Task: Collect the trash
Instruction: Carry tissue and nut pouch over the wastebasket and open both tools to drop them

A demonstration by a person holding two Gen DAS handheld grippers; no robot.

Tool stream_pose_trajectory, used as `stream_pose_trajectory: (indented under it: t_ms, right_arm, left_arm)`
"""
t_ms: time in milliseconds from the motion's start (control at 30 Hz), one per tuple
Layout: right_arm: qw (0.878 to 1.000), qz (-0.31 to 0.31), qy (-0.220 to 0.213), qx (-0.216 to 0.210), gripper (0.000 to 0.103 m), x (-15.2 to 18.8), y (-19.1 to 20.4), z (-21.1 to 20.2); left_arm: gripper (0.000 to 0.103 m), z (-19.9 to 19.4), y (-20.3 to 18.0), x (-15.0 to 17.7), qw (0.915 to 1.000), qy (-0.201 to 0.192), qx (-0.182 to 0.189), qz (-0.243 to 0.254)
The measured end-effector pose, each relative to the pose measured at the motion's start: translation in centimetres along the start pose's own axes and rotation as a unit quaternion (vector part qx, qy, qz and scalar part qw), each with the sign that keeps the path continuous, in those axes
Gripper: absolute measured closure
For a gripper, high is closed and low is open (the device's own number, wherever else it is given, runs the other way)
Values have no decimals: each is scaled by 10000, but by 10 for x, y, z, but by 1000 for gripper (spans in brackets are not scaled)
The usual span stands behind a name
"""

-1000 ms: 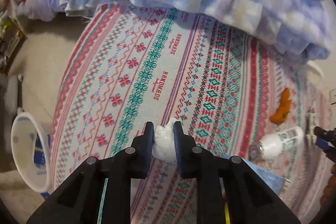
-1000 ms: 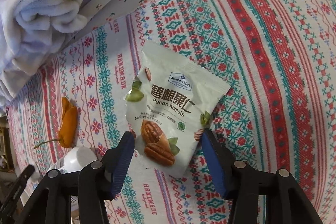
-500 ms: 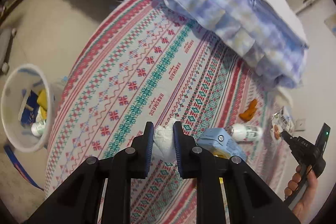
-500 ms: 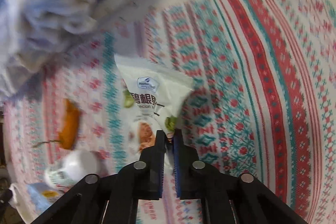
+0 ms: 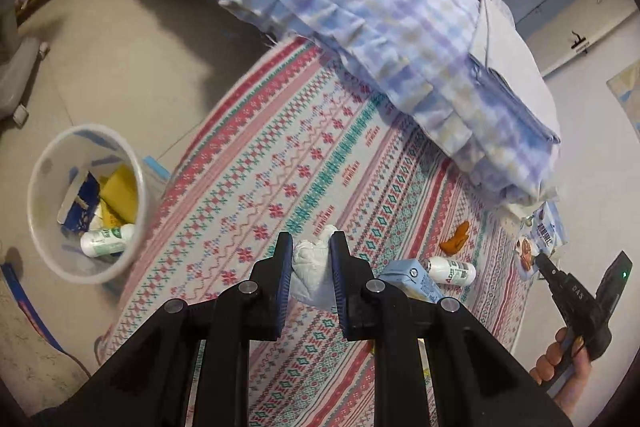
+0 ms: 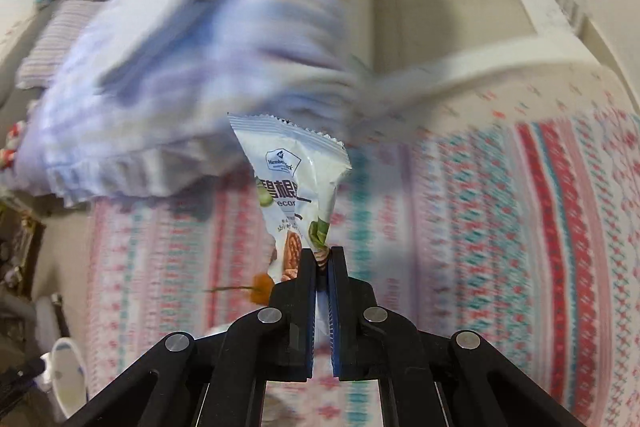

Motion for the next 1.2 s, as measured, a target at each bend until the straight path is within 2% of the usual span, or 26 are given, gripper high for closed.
stream_pose_trajectory:
  t_ms: [133,233,367,500,700,800,900,1000,1133,1200]
  right_arm:
    - [9989,-428,-88,-177,99,7,42,-7]
    - [9966,-732,-81,-373,99,16,71,-11]
    - [9912,-1132,-201,-657,99,23,106,-23]
    - [9827,-1698,-144,-724,99,43,137,-21]
    - [9723,-2139,137,-931,99,80,180,-4]
    - [9661,-2343,254,-1054,99,100,209,5]
    - [9587,-2556,360,-1191,99,123,237,13]
    - [9497,-2790,508,-1328,98,149,263,22]
    - [9385,-3100,638,-1382,98,181,294,36]
    - [9355,-3141,716,-1450,98,193,307,43]
  left_arm:
    - [83,-10,25,-7,9997,44,17,-247]
    - [83,-22,46,-16,9998,52,-55,-208]
    - [83,-41,90,-28,9989,-168,-418,-158]
    - [83,-41,151,-34,9971,91,-384,-647]
    - [83,-47,213,-40,9909,62,-396,-1288]
    - [83,-48,227,-39,9899,-17,-679,-1245]
    - [83,-42,231,-35,9907,149,-542,-1237]
    - [83,-44,231,-33,9922,132,-555,-1110]
    - [83,-46,233,-33,9919,16,-775,-1002]
    - [83,-42,231,-32,9921,87,-854,-910]
Point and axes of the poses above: each gripper's, at about its wrist camera, not at the fingertips, and z roughly the way its jaws point, y to its left, x to its underside, the point moved 4 cm from there along z, roughly the way its jaws point, and after that the axes turned 3 degrees about -y, right-handed, at the moved point
